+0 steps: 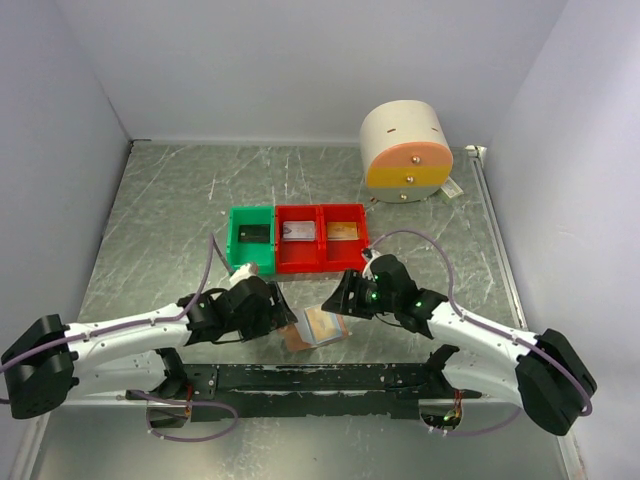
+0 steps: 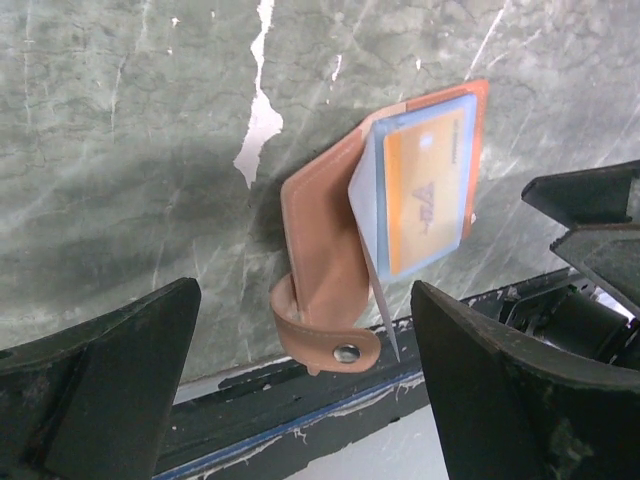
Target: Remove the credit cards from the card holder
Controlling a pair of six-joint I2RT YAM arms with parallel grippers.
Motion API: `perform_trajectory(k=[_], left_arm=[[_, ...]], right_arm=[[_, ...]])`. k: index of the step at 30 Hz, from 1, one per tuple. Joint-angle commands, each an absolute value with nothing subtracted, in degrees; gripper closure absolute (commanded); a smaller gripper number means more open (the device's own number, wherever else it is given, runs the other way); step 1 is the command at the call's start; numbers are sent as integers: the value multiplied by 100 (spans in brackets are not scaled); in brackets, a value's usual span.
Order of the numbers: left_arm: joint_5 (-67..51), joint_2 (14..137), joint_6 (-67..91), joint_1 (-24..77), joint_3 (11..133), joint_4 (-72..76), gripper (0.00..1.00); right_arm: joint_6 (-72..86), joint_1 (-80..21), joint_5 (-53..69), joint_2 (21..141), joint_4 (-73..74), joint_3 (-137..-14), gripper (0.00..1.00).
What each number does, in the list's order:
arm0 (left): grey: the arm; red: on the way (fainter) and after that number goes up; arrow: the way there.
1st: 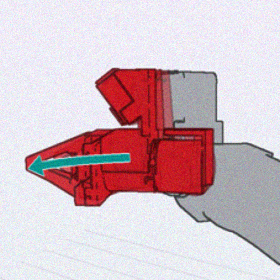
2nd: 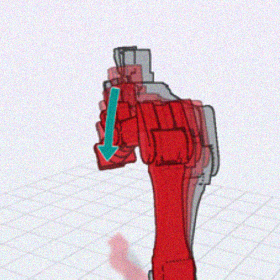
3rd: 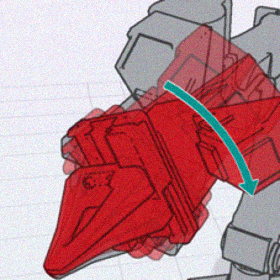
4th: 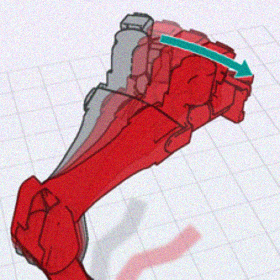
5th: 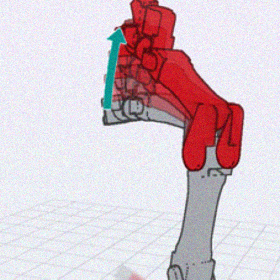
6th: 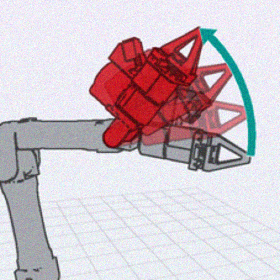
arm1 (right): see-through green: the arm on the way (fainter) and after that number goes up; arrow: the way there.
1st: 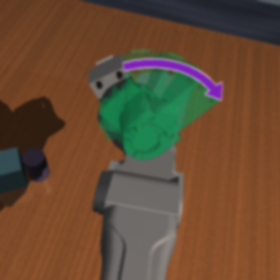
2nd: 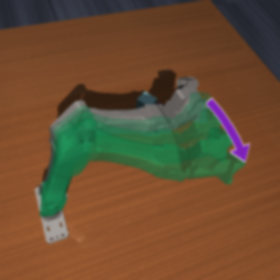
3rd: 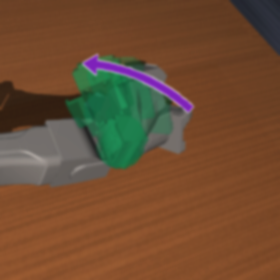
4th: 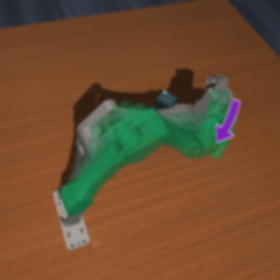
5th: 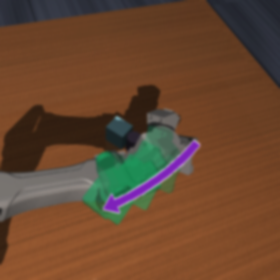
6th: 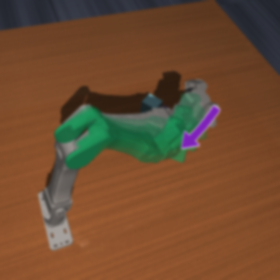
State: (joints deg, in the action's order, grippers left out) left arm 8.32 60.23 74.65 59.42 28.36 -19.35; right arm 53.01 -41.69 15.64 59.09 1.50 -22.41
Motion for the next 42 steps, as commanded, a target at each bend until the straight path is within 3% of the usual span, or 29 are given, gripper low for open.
perform_trajectory(k=[1, 8, 16, 24, 42], left_arm=[[1073, 6209, 7757, 5977, 2730, -1531, 2], [855, 6661, 7669, 5990, 2568, -892, 8], [1134, 6834, 7670, 6108, 2608, -1359, 33], [1123, 6897, 7209, 6124, 2774, -1380, 47], [1162, 6828, 7064, 6161, 2811, -1433, 66]], right_arm=[[5212, -4192, 1546, 6047, 169, -2432, 42], [5122, -4197, 1646, 6278, 215, -2545, 41], [4978, -4202, 1475, 6411, 876, -2792, 41], [4852, -4313, 1580, 6590, 1134, -3045, 48], [4913, -4587, 1627, 7503, 782, -3144, 52]])
